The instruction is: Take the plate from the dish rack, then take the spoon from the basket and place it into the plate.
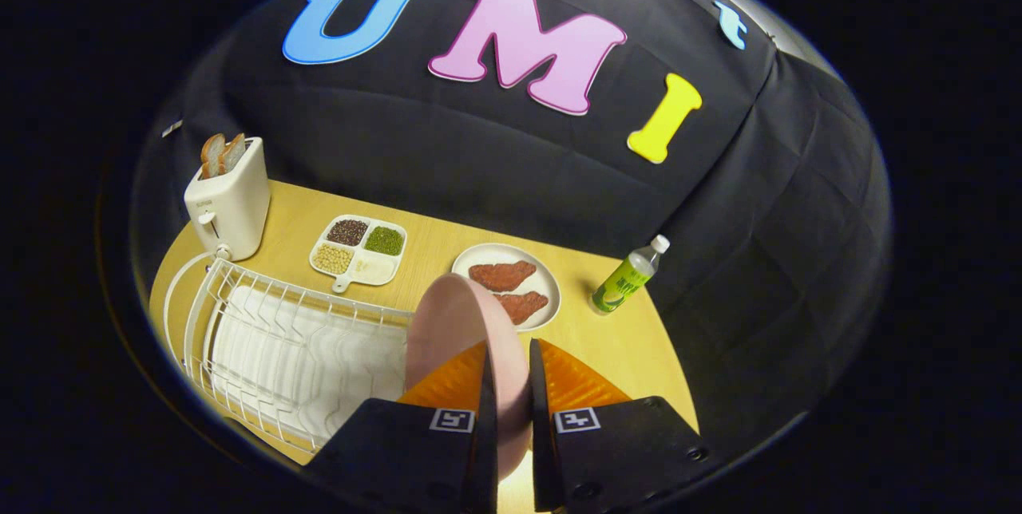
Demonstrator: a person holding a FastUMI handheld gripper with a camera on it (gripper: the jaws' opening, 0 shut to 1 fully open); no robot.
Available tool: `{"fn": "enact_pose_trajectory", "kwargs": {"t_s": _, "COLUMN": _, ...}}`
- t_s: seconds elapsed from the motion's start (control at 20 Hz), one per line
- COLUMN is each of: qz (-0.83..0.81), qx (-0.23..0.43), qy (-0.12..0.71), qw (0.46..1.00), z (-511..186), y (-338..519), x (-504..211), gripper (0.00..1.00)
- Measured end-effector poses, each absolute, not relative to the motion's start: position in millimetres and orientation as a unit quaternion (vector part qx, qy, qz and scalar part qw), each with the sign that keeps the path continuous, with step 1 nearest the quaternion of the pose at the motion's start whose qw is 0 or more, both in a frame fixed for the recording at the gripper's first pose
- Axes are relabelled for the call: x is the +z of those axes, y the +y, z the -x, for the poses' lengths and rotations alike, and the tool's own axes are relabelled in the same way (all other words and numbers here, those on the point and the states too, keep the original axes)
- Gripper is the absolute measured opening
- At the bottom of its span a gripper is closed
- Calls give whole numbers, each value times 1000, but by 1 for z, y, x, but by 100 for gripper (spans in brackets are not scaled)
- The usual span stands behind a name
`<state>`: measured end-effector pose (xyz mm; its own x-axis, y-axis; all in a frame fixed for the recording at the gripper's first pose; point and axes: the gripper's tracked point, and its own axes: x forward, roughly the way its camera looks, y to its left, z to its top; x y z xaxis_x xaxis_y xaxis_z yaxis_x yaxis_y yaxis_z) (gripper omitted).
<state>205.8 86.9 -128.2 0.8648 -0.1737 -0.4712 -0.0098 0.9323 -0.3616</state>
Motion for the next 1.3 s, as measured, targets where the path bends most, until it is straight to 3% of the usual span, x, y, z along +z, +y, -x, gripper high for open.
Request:
{"fn": "enact_pose_trajectory", "kwargs": {"t_s": 0.65, "qz": -22, "qx": 56, "qy": 304, "qw": 951, "z": -94, "y": 89, "x": -111, "gripper": 20}}
{"fn": "enact_pose_trajectory", "kwargs": {"t_s": 1.3, "qz": -170, "qx": 76, "qy": 417, "qw": 890, "z": 23, "y": 52, "x": -245, "gripper": 20}}
